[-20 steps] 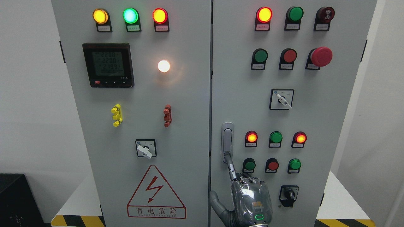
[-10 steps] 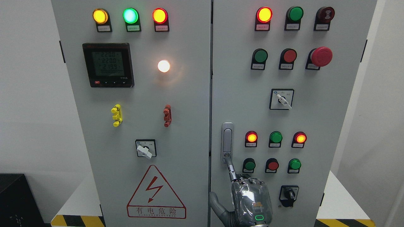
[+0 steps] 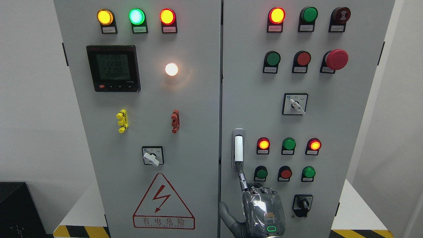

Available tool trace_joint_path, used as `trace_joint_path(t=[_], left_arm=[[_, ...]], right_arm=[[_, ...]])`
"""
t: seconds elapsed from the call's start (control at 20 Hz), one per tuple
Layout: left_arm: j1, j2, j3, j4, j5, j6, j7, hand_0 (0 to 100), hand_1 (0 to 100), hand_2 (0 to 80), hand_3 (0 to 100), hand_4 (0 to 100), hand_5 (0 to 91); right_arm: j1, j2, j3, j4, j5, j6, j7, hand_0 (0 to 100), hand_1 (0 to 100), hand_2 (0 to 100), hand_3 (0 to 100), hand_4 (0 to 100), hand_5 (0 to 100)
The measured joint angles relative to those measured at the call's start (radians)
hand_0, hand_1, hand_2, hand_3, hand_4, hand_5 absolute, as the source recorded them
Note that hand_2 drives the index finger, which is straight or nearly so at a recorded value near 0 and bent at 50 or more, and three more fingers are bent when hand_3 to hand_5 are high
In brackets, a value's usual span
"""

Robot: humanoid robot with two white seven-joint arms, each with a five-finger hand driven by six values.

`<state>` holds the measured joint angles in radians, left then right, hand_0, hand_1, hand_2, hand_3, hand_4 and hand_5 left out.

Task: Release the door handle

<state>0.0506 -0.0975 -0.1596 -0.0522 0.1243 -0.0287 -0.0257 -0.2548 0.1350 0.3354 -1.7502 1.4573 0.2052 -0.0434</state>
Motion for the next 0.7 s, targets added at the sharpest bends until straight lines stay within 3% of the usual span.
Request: trace_joint_path(t=[0.7], left_arm=[[0.0, 0.0, 0.0, 0.0, 0.0, 0.001, 0.0, 0, 0, 4.5, 11, 0, 0.0]], right_arm=[[0.002, 0.0, 0.0, 0.013, -0.001, -0.001, 0.0, 32, 24, 0, 74, 73, 78]])
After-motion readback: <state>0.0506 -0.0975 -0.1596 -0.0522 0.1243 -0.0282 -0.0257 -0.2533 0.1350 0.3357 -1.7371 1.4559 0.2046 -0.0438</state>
